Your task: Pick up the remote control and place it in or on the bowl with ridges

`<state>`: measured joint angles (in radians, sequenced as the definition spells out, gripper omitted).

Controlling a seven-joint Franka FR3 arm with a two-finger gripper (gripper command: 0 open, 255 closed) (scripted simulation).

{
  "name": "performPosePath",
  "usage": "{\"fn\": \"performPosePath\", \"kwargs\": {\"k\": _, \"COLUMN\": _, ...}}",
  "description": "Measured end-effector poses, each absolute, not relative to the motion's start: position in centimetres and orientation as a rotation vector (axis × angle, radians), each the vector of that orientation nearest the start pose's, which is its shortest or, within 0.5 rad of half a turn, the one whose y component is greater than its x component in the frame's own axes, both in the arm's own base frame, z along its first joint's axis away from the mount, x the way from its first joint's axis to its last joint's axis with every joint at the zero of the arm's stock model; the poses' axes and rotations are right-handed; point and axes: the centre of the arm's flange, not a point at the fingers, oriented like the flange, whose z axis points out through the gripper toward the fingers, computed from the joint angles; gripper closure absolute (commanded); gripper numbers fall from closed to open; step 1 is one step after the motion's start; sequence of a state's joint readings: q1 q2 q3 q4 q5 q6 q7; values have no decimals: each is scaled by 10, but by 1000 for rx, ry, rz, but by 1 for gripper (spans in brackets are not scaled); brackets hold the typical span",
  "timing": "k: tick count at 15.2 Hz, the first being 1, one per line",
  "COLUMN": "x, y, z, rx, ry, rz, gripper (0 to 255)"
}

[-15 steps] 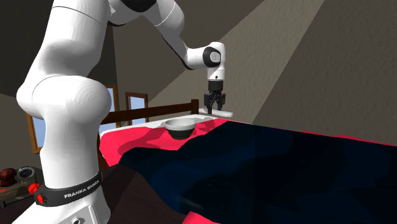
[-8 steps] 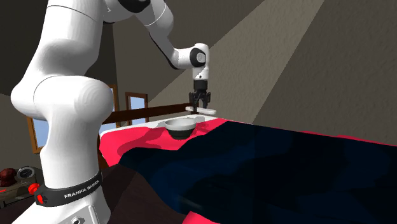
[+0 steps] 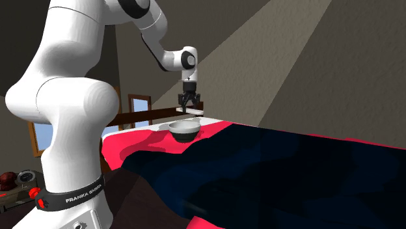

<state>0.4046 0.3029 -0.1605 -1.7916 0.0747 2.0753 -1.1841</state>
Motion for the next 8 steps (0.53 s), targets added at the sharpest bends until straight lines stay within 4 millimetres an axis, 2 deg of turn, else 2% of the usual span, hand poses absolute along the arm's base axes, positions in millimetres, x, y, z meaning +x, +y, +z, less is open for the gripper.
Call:
{"fn": "performPosePath", "kwargs": {"k": 3, "x": 608, "y": 196, "z": 381, "rx": -2388, "ry": -2008, "rz": 7, "gripper": 255}}
{"fn": "performPosePath", "kwargs": {"k": 8, "x": 609, "y": 201, "z": 357, "rx": -2389, "ry": -2006, "rz": 8, "gripper": 255}}
